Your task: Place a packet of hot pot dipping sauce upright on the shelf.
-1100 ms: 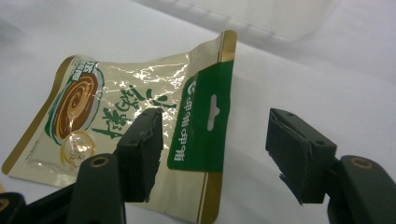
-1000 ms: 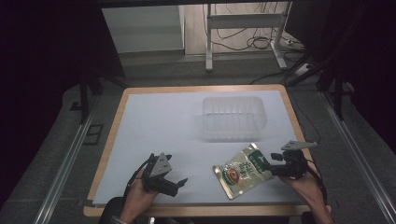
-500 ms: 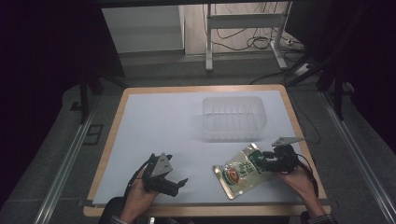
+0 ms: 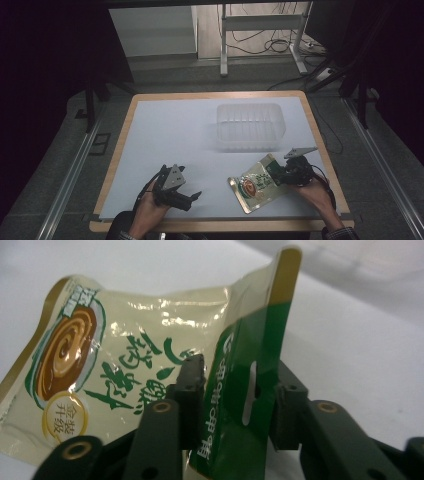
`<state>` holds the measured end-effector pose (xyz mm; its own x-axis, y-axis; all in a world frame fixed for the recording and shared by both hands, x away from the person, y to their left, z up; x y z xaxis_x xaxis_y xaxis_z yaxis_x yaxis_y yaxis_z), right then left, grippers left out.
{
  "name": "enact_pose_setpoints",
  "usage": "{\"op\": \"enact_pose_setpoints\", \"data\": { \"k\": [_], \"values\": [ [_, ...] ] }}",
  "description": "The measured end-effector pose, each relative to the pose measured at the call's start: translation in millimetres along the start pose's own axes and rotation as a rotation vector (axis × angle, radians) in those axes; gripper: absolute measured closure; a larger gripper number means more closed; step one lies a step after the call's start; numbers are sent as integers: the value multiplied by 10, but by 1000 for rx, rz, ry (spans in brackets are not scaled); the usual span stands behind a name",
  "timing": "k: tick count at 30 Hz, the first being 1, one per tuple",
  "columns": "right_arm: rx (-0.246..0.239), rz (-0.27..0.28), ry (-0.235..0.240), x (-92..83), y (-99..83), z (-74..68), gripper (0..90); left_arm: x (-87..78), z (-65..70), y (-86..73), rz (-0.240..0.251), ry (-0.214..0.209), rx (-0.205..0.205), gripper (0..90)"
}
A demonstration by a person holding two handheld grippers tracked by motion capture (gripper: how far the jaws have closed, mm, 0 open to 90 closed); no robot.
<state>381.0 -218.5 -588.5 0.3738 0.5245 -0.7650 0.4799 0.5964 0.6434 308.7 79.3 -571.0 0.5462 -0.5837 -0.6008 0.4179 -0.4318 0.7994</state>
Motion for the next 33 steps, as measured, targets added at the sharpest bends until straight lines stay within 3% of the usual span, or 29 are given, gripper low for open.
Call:
{"op": "enact_pose_setpoints", "data": {
  "k": [8,19,27,33],
  "values": [
    [-13,3,7,-17,27,-75,885,-5,-3,0,0,2,3,33],
    [12,45,-11,-102,126,-115,894,-17,-20,4,5,12,4,35],
    [74,90,10,-224,231,-177,894,-19,-24,5,6,18,6,36],
    [121,120,53,-347,339,-225,894,-20,-26,7,7,20,7,36]
  ]
}}
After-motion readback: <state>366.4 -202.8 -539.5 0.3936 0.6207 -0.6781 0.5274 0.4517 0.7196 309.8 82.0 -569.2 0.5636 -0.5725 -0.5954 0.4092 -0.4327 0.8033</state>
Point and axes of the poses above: each handheld gripper's, and its own axes: x roughly forward along the jaws, y roughly out of its top, z roughly to its right, the point moved 10 cm from there along x, roughly forward along the jaws, and after that the axes turned 8 degrees about -x, right-handed, at the moved point
